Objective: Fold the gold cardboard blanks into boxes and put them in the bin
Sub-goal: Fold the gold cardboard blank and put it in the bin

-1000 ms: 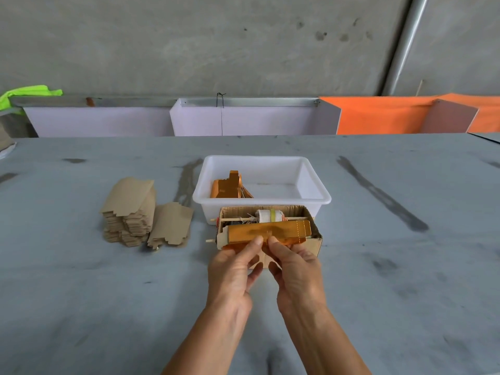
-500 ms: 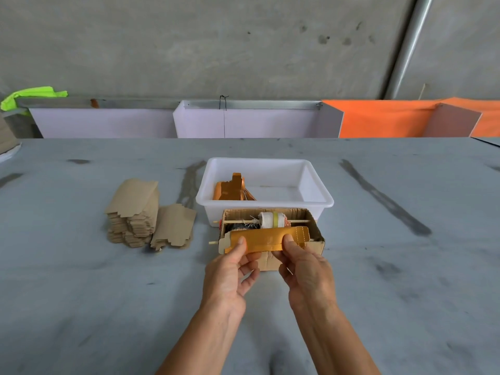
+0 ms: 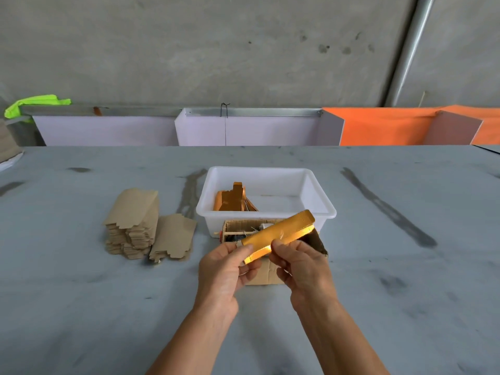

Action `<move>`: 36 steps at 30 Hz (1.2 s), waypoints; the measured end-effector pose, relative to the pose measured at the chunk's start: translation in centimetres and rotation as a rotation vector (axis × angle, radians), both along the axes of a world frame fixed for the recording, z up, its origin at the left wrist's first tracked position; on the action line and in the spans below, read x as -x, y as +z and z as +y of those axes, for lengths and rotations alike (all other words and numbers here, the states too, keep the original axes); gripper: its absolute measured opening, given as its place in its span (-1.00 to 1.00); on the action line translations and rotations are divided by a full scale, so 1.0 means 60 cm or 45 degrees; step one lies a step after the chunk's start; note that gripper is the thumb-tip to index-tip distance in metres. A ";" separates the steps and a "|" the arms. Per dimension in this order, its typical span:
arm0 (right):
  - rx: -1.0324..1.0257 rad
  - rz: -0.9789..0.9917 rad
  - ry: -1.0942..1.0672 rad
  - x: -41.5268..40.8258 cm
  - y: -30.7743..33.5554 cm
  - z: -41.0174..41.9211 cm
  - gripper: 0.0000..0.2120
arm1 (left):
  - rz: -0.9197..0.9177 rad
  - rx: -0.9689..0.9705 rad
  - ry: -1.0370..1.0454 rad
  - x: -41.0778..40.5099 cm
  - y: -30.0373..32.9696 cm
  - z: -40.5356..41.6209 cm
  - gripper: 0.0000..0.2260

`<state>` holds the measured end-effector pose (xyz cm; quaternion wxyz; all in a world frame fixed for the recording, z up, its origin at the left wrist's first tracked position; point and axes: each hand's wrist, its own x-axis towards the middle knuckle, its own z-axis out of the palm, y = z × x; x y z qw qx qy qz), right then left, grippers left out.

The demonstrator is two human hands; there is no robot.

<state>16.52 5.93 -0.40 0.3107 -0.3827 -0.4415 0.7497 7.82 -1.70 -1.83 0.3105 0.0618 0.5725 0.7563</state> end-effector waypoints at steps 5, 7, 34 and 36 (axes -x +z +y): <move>-0.148 -0.102 -0.024 0.037 0.031 0.035 -0.79 | 0.068 0.142 0.088 0.028 0.023 0.026 -0.89; -0.230 -0.174 0.022 0.060 0.038 0.042 -0.87 | 0.119 0.195 0.156 0.040 0.032 0.044 -0.89; -1.275 -1.109 0.241 0.269 0.021 0.178 -0.91 | 1.529 1.042 -0.040 0.203 0.020 0.140 -0.82; -1.402 -0.994 0.241 0.262 0.034 0.123 -0.88 | 1.455 0.976 -0.010 0.208 0.028 0.115 -0.80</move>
